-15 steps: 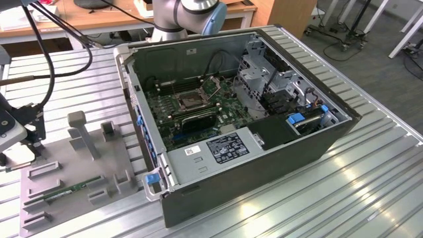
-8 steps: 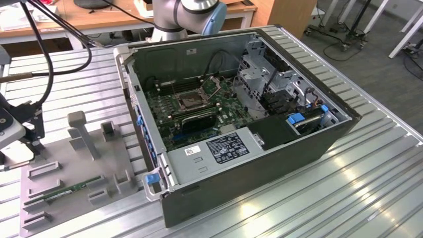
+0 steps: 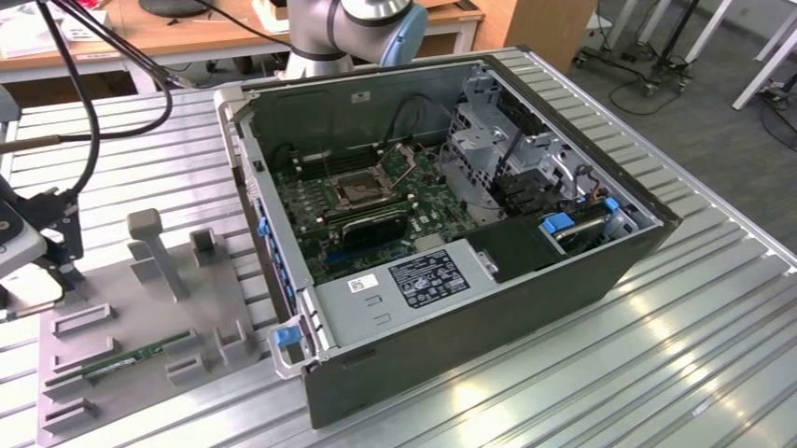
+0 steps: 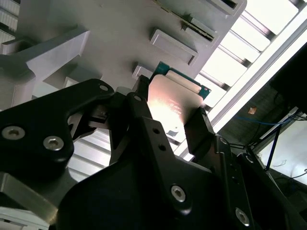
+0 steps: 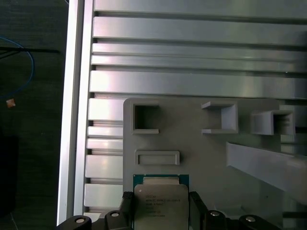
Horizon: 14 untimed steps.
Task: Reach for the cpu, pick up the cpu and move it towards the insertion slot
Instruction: 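Pick up the cpu and move it towards the insertion slot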
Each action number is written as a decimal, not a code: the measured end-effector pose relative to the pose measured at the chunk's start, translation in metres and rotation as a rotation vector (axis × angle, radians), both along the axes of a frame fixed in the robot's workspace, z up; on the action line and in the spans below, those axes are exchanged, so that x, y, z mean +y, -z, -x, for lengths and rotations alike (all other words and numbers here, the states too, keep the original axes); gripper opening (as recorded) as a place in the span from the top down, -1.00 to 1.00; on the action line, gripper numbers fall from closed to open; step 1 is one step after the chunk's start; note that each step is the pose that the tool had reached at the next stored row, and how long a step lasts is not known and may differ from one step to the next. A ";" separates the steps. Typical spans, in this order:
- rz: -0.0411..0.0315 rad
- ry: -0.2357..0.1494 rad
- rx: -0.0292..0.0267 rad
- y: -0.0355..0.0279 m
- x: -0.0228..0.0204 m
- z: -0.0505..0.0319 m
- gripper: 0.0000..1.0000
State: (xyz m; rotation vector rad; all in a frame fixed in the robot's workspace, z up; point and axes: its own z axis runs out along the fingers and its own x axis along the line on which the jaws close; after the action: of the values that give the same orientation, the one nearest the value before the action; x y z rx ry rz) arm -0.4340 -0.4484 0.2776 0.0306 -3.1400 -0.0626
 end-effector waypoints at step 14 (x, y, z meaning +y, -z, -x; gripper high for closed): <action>-0.0001 0.000 0.0000 -0.0096 0.0000 0.0000 -0.08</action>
State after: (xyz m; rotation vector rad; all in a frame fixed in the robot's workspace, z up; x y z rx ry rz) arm -0.4340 -0.4484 0.2873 0.0305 -3.1400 -0.0627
